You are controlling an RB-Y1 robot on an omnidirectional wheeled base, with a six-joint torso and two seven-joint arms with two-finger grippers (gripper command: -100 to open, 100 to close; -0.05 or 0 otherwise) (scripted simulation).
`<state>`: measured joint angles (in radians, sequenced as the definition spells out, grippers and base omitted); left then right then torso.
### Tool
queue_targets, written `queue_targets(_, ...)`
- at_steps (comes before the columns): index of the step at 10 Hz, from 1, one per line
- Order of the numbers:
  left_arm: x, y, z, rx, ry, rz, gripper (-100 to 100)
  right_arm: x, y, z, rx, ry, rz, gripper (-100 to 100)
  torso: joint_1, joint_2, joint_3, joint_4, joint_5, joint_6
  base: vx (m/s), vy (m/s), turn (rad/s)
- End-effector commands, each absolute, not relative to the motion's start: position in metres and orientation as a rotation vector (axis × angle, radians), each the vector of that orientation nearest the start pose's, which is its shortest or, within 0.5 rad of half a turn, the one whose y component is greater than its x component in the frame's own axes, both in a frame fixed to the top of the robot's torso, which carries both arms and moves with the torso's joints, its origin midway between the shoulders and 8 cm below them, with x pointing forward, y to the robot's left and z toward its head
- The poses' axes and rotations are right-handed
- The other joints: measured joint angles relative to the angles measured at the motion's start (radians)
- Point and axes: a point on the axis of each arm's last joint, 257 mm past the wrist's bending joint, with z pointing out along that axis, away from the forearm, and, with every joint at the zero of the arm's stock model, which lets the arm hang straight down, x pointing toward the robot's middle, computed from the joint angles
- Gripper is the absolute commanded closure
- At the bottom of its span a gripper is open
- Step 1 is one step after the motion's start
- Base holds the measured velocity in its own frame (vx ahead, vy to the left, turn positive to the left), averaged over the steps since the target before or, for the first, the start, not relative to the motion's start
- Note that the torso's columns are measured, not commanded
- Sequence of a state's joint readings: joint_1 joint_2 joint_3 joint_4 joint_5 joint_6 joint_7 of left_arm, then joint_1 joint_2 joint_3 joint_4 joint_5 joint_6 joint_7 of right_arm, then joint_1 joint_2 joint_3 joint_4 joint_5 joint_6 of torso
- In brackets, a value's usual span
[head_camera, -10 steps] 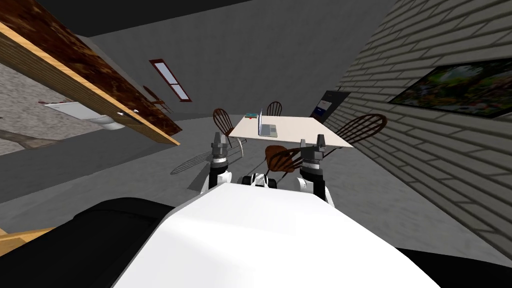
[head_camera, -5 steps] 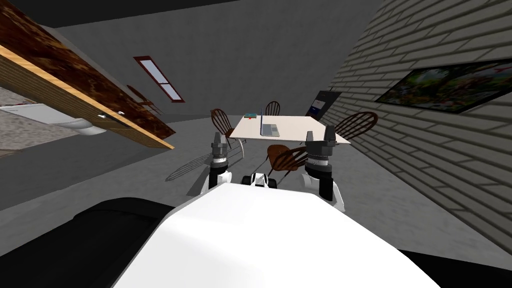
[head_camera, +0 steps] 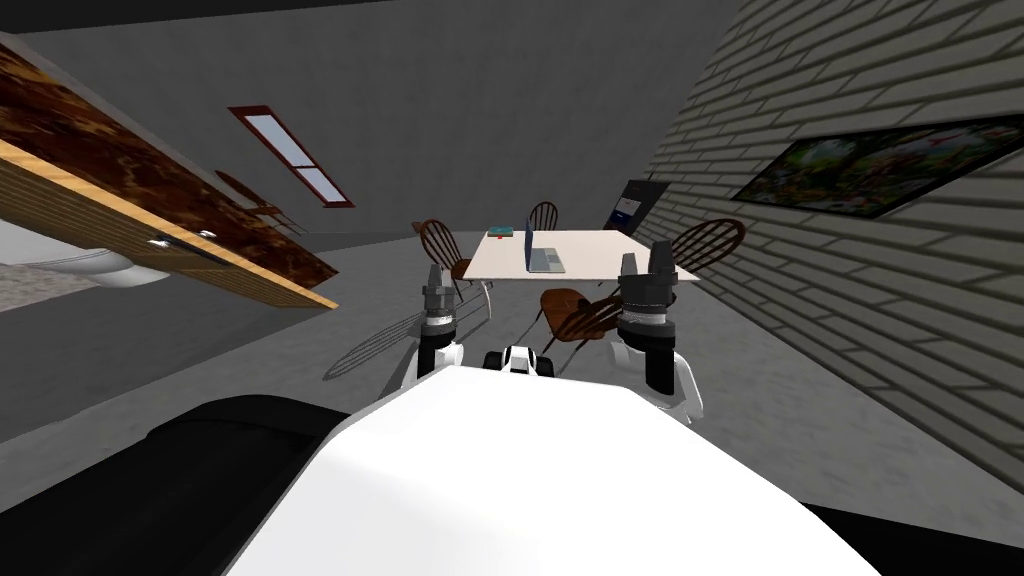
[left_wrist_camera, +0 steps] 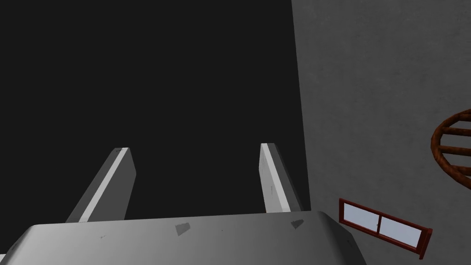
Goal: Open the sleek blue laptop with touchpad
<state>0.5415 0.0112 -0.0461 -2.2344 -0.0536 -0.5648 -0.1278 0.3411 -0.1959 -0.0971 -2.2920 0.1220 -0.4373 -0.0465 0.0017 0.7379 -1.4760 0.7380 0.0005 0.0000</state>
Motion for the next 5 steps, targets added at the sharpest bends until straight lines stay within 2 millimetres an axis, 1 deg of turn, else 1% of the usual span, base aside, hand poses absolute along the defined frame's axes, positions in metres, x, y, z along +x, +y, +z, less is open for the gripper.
queue_targets(1, 0.341, 0.260, 0.002, -0.584, 0.698, -1.182, 0, 0.367, -0.265, 0.074, 0.293, 0.787, 1.105, -100, -0.002, -0.001, -0.001, 0.000, 0.000, 0.000, 0.056, 0.214, -0.129)
queue_targets(2, 0.341, 0.260, 0.002, -0.584, 0.698, -1.182, 0, 0.370, -0.268, 0.072, 0.267, 0.811, 1.054, -100, -0.002, -0.001, -0.001, 0.000, -0.001, 0.000, 0.054, 0.236, -0.114)
queue_targets(5, 0.341, 0.260, 0.002, -0.584, 0.698, -1.182, 0, 0.383, -0.280, 0.061, 0.192, 0.899, 0.879, -100, -0.001, -0.002, -0.002, -0.001, 0.000, 0.000, 0.094, 0.239, -0.077)
